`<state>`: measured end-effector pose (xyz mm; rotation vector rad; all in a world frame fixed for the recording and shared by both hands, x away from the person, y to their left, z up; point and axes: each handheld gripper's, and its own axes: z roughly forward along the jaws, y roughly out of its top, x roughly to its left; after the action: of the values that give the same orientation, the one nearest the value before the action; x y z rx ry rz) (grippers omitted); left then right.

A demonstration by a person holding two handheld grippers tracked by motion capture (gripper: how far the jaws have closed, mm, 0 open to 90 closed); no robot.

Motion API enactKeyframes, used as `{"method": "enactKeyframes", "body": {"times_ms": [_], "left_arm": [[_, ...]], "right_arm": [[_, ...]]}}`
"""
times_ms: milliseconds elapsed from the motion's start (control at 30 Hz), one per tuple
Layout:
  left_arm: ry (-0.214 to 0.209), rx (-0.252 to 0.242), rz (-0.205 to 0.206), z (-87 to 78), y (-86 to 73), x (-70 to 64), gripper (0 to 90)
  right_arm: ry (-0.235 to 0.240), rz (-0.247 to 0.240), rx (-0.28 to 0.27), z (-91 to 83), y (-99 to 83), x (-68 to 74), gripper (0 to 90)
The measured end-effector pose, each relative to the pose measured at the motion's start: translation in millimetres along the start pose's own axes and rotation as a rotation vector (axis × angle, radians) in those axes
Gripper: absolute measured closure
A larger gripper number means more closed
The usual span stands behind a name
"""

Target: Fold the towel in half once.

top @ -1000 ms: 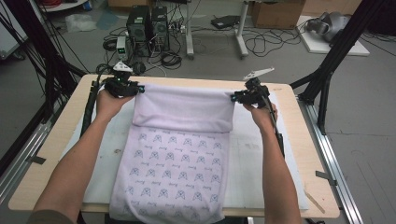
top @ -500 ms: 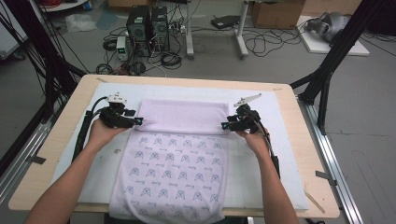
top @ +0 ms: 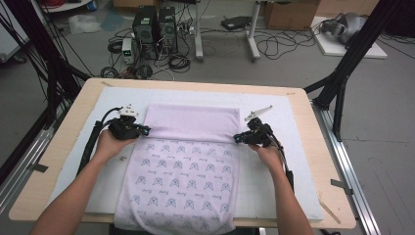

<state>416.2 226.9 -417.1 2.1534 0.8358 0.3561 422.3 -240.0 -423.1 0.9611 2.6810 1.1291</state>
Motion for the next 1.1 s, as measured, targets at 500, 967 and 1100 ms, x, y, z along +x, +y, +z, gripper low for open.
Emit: {"method": "enactKeyframes", "body": {"times_ms": [500,967,1100], "left_arm": [[-0.027,-0.156,0.065,-89.8,-46.1,-47.6,85.2],[-0.073,-0.117,0.097,-93.6,-76.2,-73.0,49.5],[-0.024,-0.103,0.055,-77.3,-60.3,-53.3,49.7]], "right_arm": [[0.067,-0.158,-0.128,-59.0,-23.7,86.4,86.6],[0.104,-0.159,-0.116,-38.7,-44.4,104.3,57.2],[0.053,-0.125,-0.118,-32.5,-30.0,81.9,52.8]]}}
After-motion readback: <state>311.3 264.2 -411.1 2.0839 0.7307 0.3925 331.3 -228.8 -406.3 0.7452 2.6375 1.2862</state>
